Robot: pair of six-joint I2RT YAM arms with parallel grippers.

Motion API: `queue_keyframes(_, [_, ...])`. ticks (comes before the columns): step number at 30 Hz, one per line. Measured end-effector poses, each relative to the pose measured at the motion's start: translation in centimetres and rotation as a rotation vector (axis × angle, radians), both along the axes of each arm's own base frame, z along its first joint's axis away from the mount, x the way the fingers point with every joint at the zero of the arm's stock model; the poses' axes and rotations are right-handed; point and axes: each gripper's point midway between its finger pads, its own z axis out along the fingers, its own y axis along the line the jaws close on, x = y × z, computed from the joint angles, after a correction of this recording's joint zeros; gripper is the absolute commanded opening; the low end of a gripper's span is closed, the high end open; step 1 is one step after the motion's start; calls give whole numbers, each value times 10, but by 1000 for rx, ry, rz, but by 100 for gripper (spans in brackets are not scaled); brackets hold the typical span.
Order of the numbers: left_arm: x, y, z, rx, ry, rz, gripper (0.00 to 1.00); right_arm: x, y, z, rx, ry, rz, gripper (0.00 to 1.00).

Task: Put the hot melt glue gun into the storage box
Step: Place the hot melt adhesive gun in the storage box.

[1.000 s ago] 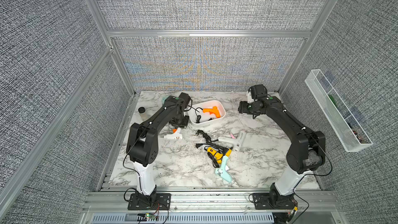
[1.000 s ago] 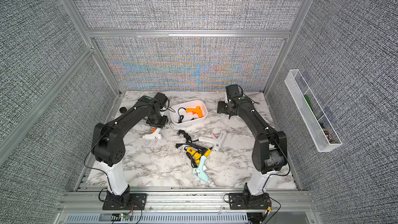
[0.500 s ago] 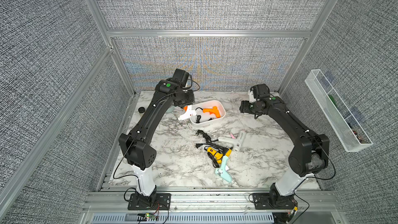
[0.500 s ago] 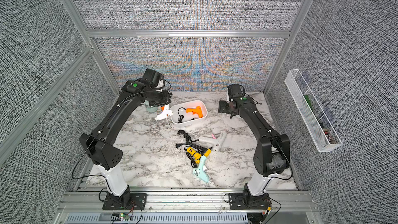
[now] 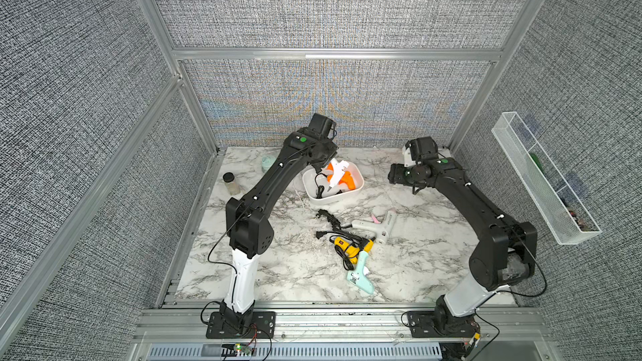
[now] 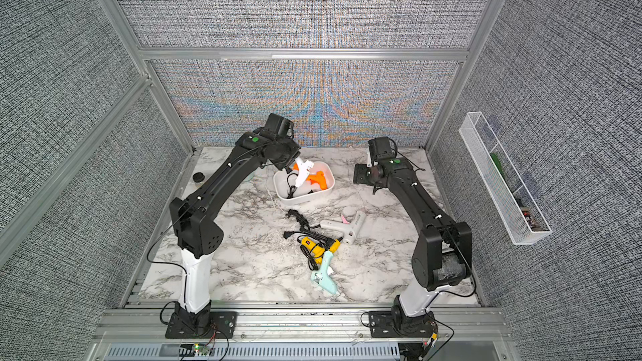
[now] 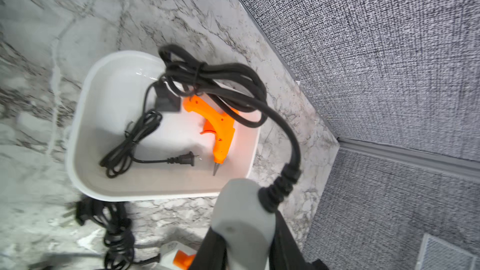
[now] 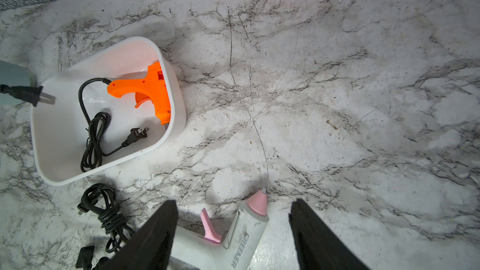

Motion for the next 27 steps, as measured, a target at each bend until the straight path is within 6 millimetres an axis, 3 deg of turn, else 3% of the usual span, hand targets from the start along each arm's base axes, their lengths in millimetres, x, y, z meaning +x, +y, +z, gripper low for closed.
queue_keyframes(4, [6, -4, 7, -42, -5, 110, 0, -5, -5, 0, -3, 3, -10, 74])
queue_keyframes(7, [3, 3, -5, -38, 31, 192, 0, -9, -8, -2, -5, 9, -14, 74])
queue_keyframes(14, [-29, 15, -28, -17, 95, 304, 0, -15, -13, -7, -8, 21, -21, 74])
queue_keyframes(19, [-24, 16, -52, -18, 135, 363, 0, -15, -13, -7, -5, 21, -20, 74])
queue_keyframes(27, [4, 13, -83, -51, 173, 439, 0, -18, -20, -5, -9, 18, -31, 74])
